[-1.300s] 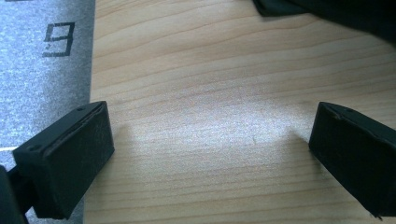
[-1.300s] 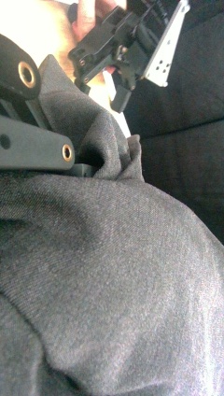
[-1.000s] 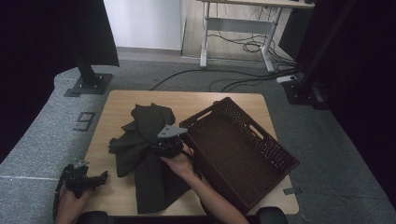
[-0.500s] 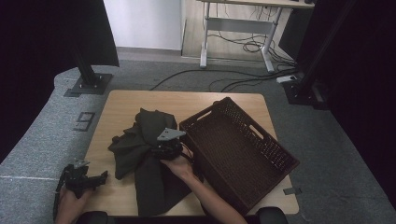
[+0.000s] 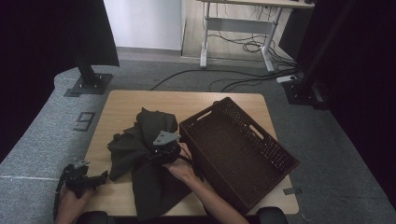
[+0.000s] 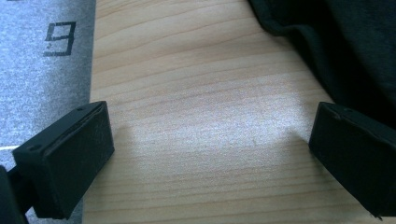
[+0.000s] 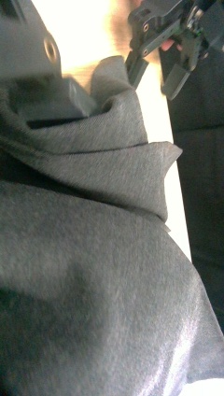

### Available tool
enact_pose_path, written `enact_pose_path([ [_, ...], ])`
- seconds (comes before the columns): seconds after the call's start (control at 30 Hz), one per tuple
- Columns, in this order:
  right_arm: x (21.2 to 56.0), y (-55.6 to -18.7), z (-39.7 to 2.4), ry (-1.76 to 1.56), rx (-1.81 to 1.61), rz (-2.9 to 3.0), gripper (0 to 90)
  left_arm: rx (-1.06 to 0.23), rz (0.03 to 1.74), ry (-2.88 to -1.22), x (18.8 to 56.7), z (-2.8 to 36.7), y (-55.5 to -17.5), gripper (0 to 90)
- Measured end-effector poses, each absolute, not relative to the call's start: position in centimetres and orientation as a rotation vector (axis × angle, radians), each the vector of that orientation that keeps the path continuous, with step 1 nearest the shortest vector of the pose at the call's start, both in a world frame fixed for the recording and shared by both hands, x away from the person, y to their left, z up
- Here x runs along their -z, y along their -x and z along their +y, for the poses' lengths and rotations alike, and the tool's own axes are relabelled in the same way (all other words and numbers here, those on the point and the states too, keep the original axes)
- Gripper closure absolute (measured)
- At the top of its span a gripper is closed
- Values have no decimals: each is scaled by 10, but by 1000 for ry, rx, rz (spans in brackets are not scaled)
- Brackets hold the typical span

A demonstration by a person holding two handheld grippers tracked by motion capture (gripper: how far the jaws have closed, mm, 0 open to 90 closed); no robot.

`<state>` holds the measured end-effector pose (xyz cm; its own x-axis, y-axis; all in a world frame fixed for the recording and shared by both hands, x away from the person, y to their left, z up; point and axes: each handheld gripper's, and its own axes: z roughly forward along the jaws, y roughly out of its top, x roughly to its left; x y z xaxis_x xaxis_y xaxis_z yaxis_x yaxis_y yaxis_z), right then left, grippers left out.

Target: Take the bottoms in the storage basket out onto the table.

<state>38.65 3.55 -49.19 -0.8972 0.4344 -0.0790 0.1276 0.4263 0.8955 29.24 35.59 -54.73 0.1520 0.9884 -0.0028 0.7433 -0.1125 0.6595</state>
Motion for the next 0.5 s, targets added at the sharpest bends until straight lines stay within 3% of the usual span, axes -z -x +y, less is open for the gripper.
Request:
enact_pose_path([
  [0.27,479,-378,35,-510,-1406,2389,40,-617,1646,-1911,547,356,-293,0],
  [0.5,455,-367,26,-498,-1459,2325,17,-617,1648,-1911,547,356,-293,0],
])
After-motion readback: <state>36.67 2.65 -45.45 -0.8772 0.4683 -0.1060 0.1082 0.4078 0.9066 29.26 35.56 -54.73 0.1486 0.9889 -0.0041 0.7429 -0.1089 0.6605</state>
